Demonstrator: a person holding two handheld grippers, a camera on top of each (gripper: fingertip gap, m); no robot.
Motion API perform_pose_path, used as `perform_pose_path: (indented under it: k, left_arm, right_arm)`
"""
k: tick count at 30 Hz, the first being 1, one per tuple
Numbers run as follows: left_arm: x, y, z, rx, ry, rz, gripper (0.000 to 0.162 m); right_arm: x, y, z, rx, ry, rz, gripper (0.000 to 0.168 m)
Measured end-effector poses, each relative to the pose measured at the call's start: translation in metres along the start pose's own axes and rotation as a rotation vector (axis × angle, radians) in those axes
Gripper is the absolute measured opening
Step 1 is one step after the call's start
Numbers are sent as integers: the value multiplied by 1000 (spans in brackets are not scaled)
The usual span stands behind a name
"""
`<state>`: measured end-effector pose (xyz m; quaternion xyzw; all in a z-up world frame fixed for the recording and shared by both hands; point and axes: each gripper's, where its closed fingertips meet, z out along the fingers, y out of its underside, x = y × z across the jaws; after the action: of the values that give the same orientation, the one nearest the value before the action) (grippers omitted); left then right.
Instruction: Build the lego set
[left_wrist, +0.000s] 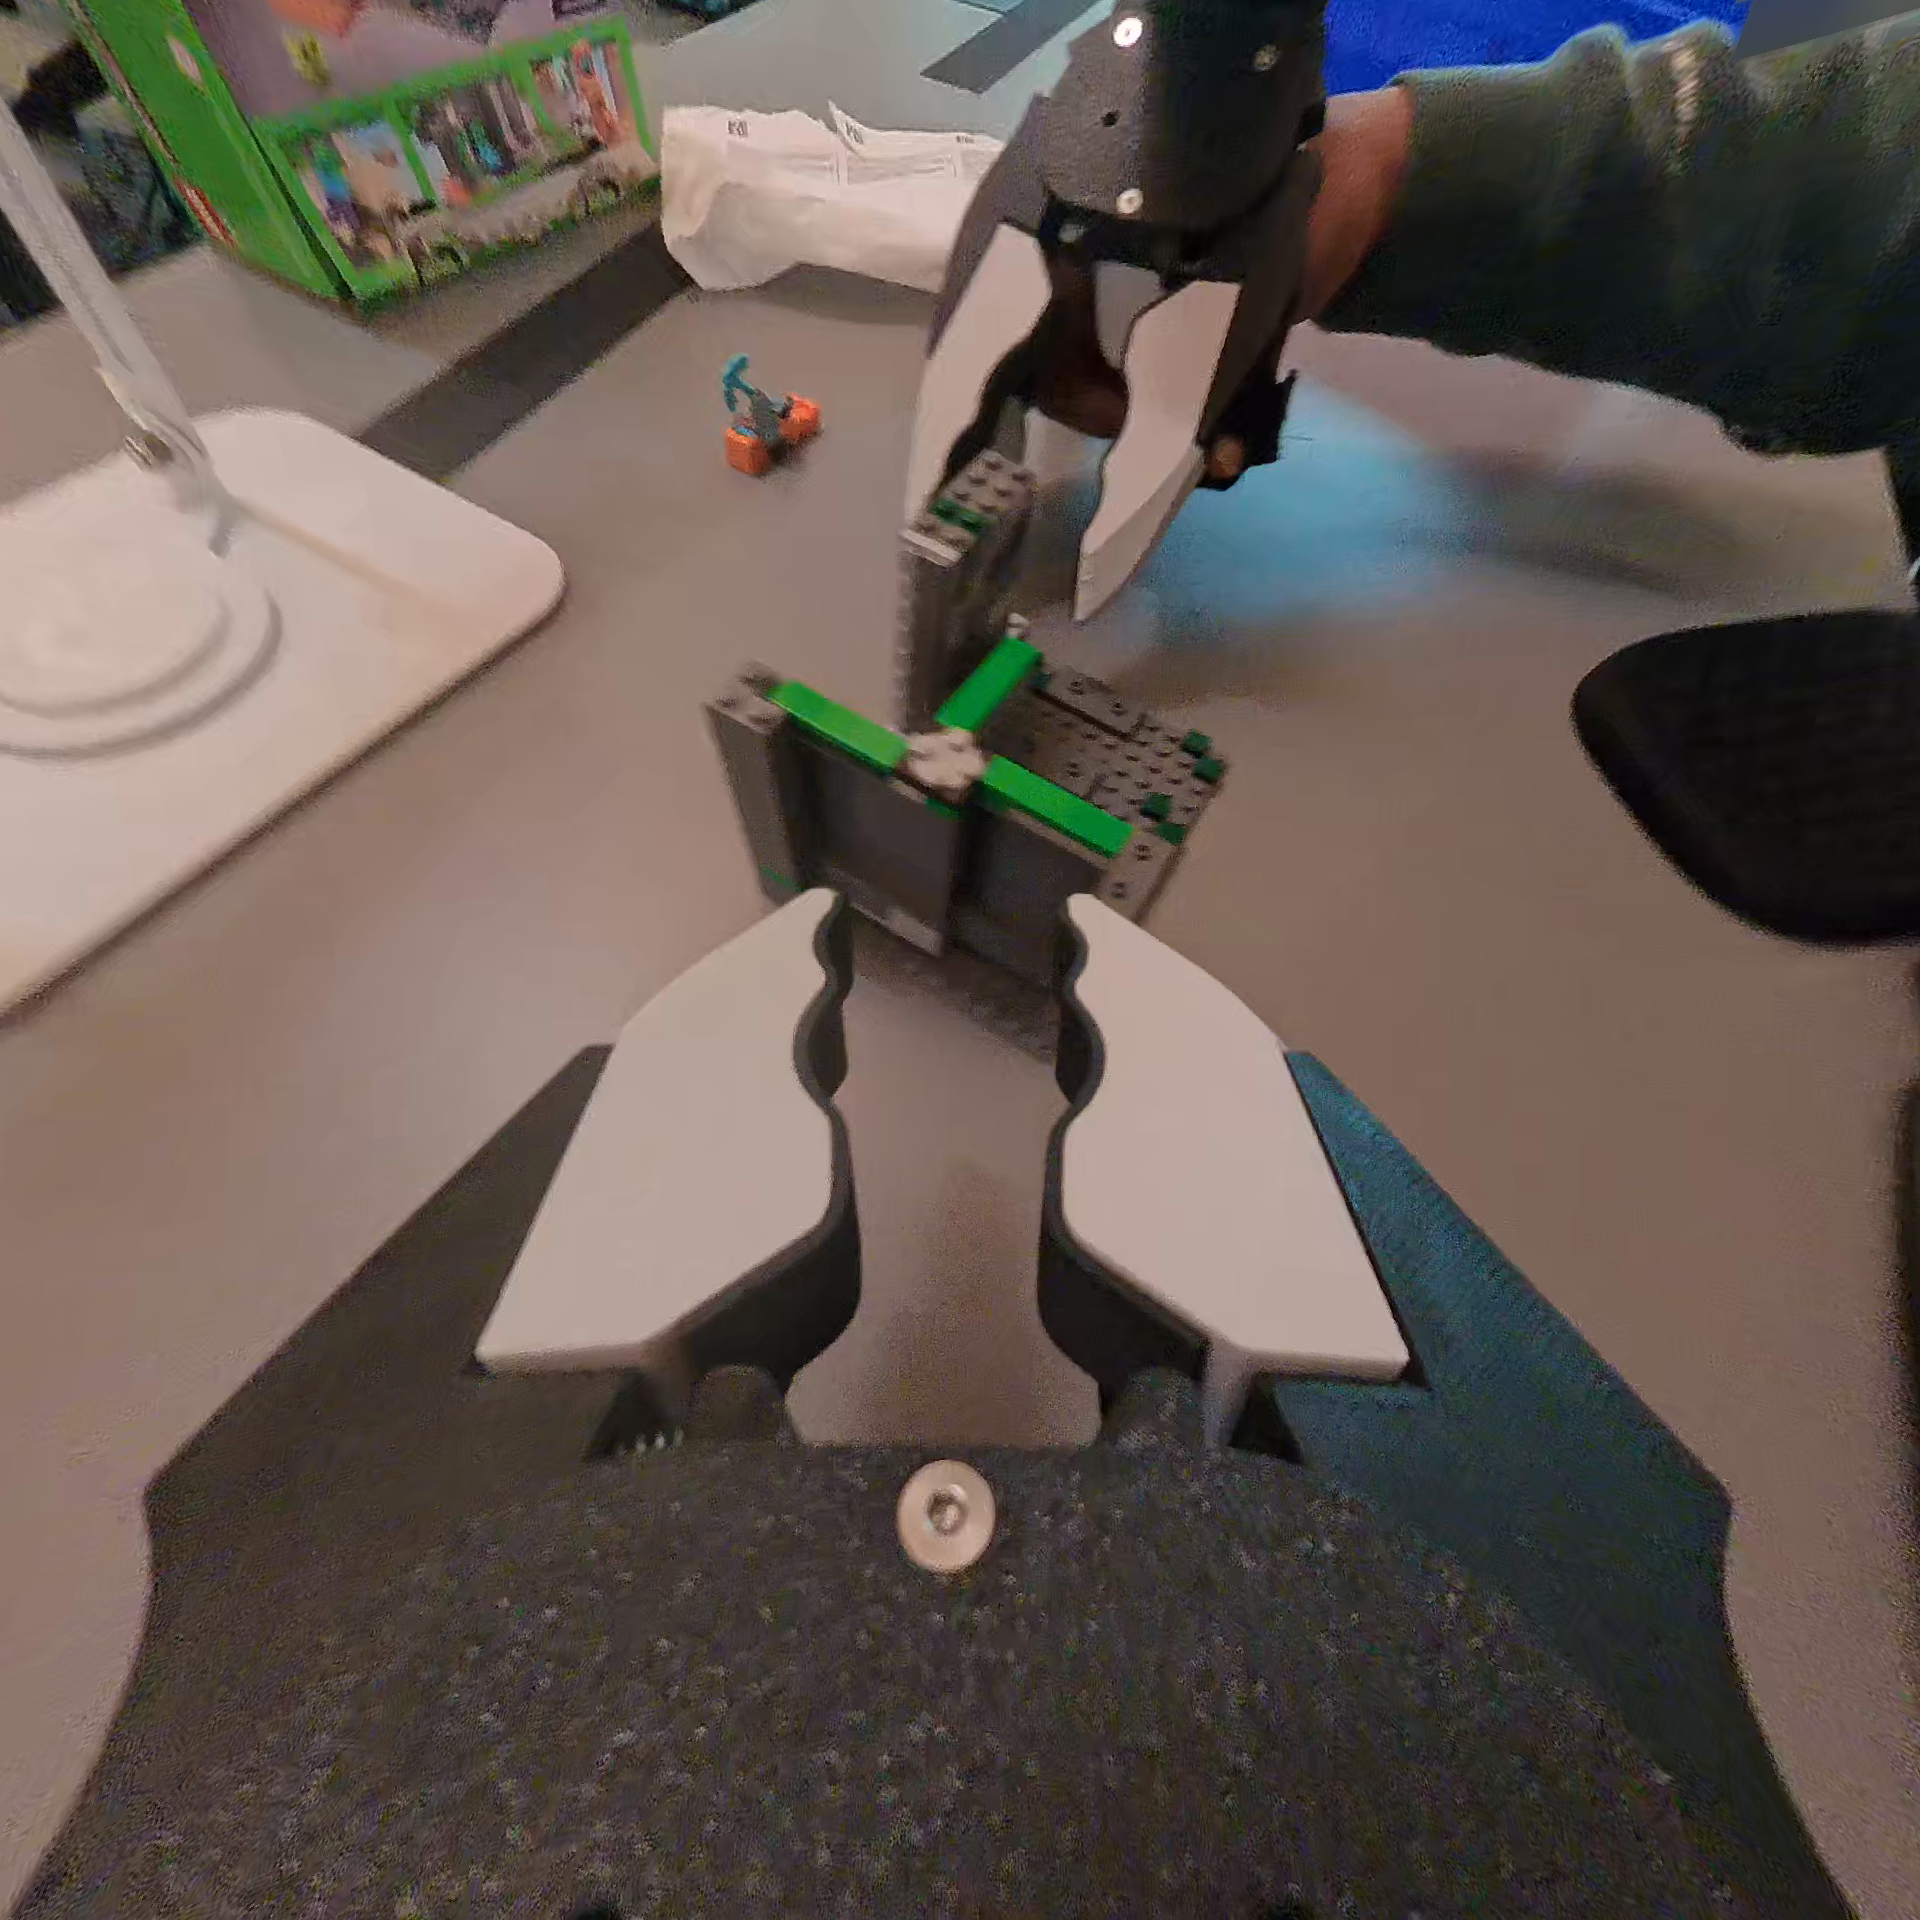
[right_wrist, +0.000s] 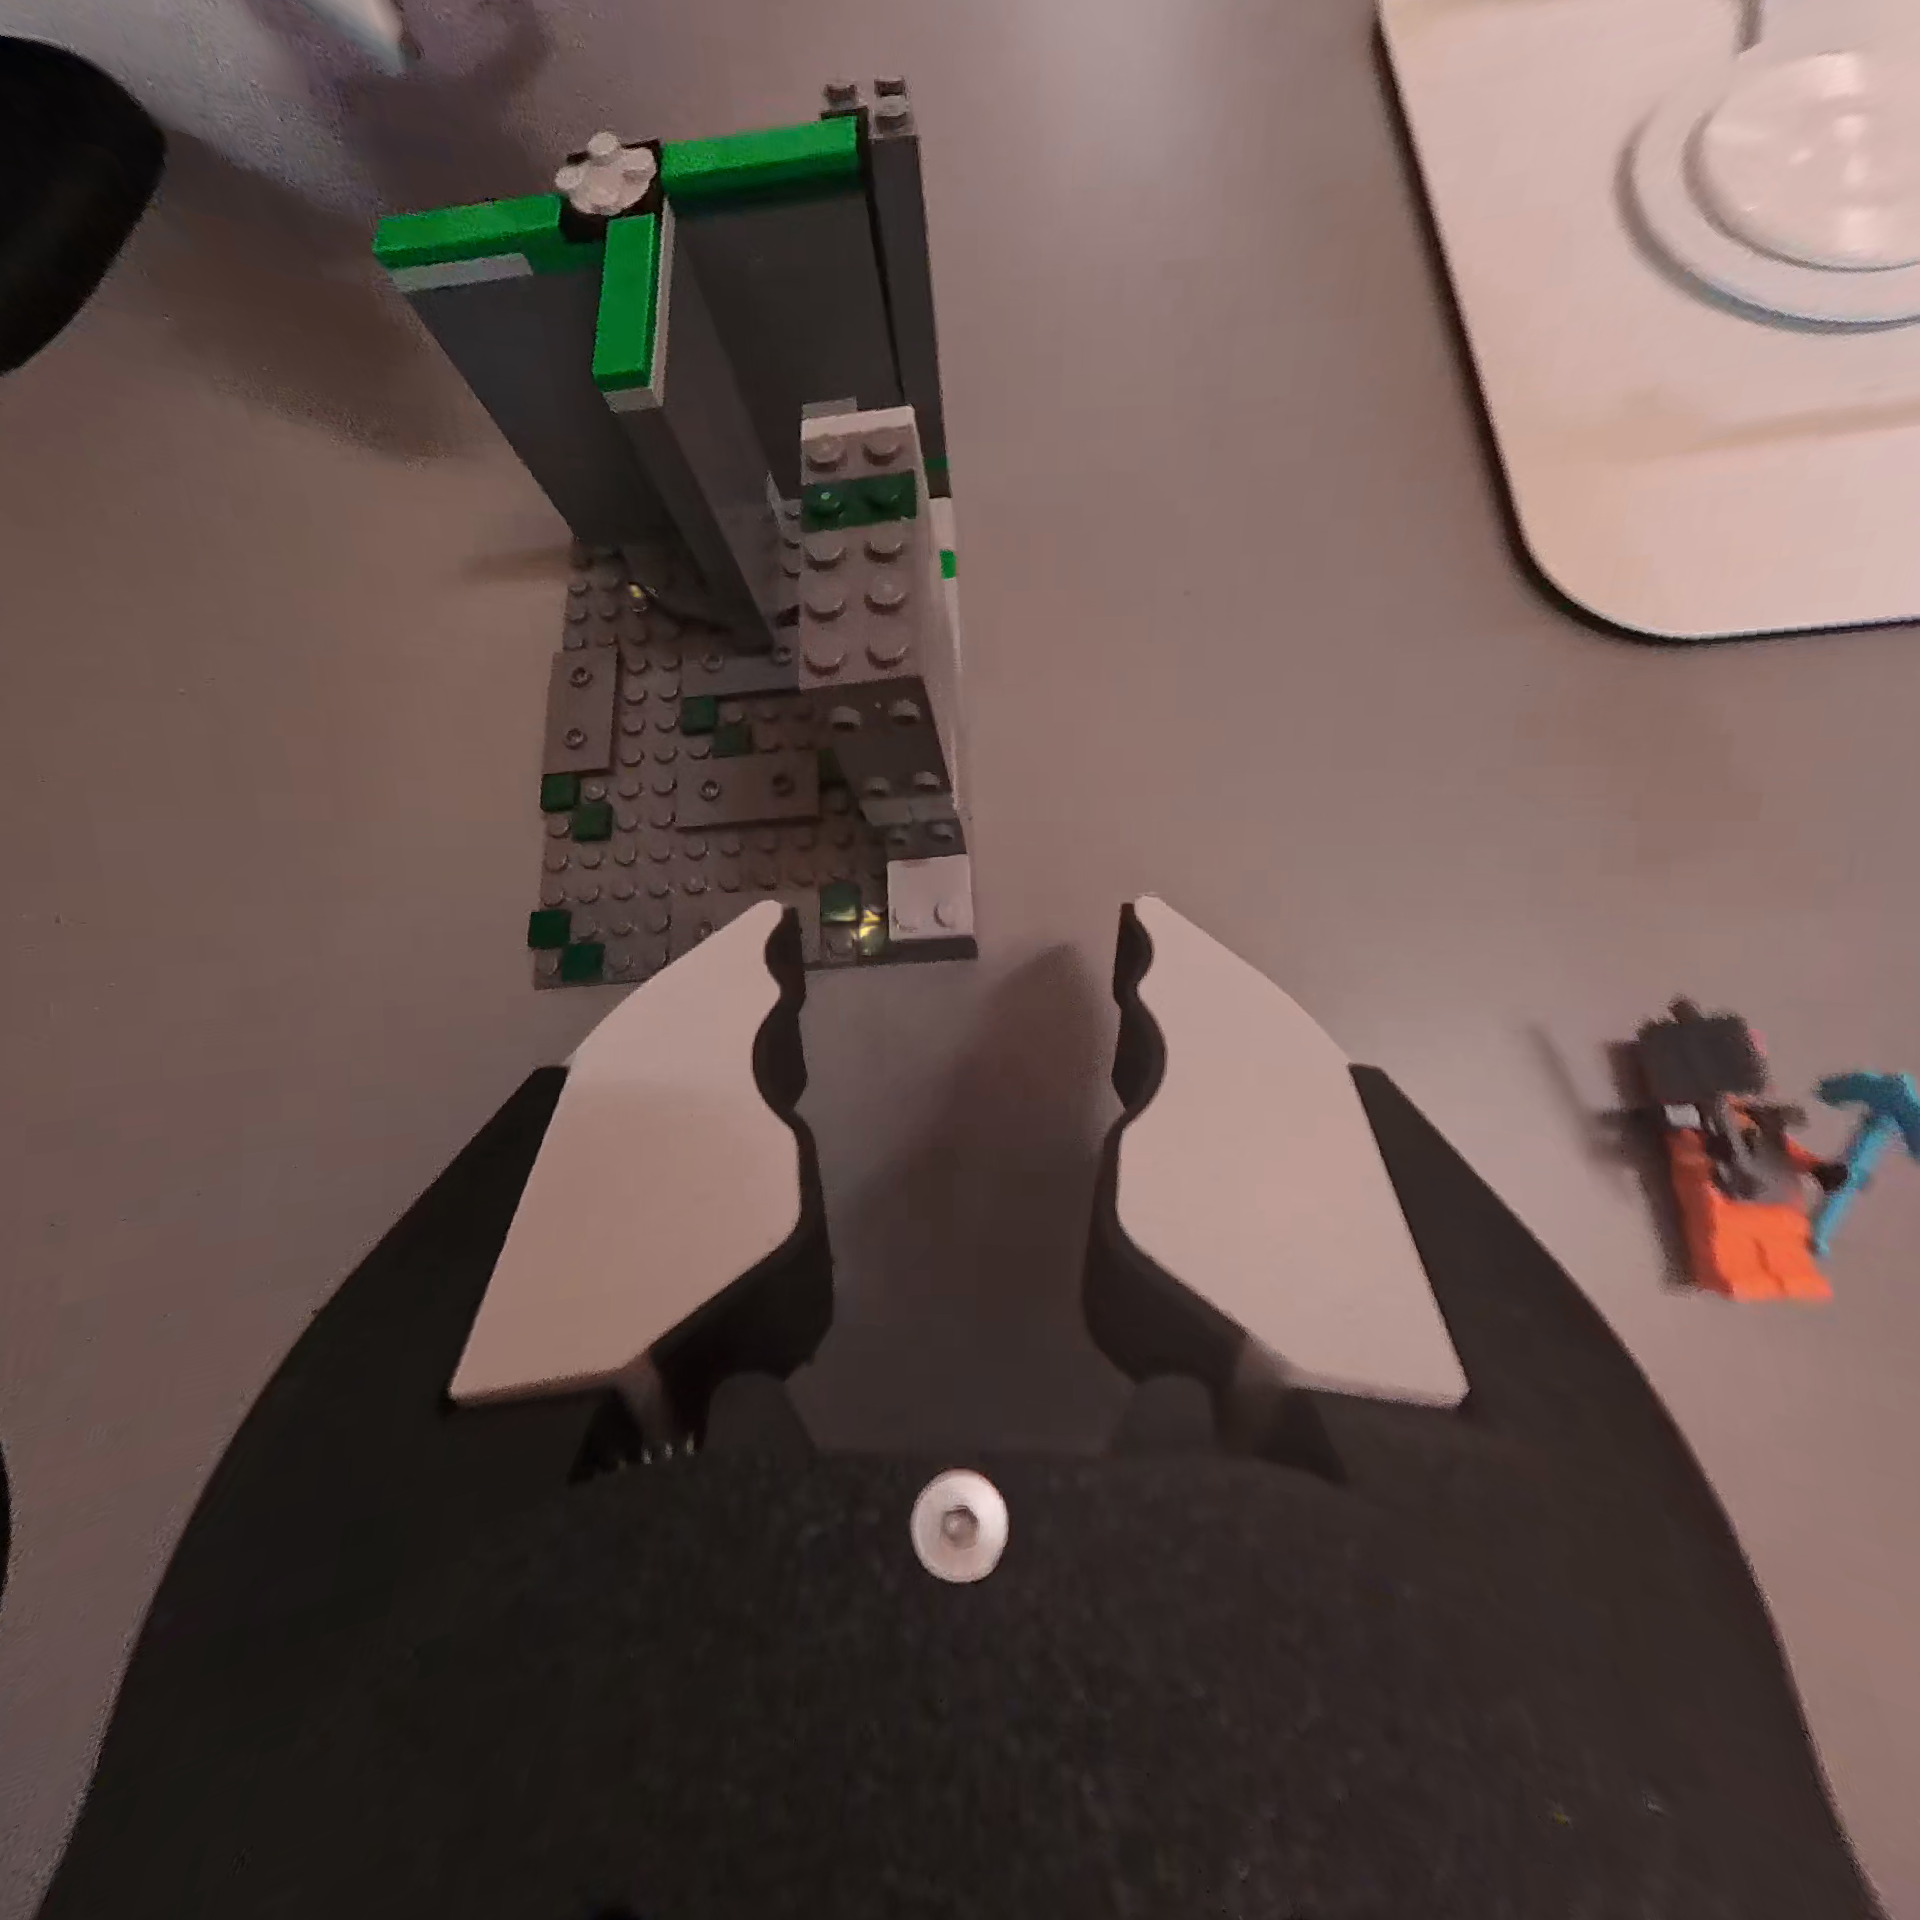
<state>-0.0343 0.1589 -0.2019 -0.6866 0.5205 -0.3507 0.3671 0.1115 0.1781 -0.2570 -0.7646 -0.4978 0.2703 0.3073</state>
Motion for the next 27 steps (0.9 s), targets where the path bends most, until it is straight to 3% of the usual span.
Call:
perform_pose_path:
  k: [3,7,14,27]
  left_arm:
    - [23,11,10,6,-37,-79,45]
    - [28,26,31,-59,-137,-23,52]
    - [13,39,38,-144,-239,68,43]
    - [4,36,22,-107,-269,77,37]
  right_arm:
    - [-3,-2,12,-26,-64,-34,66]
    - [-7,-3,24,-50,-106,-50,69]
    - [-15,-2,30,-77,-97,-48,61]
    - [-39,2,29,-80,-31,3,54]
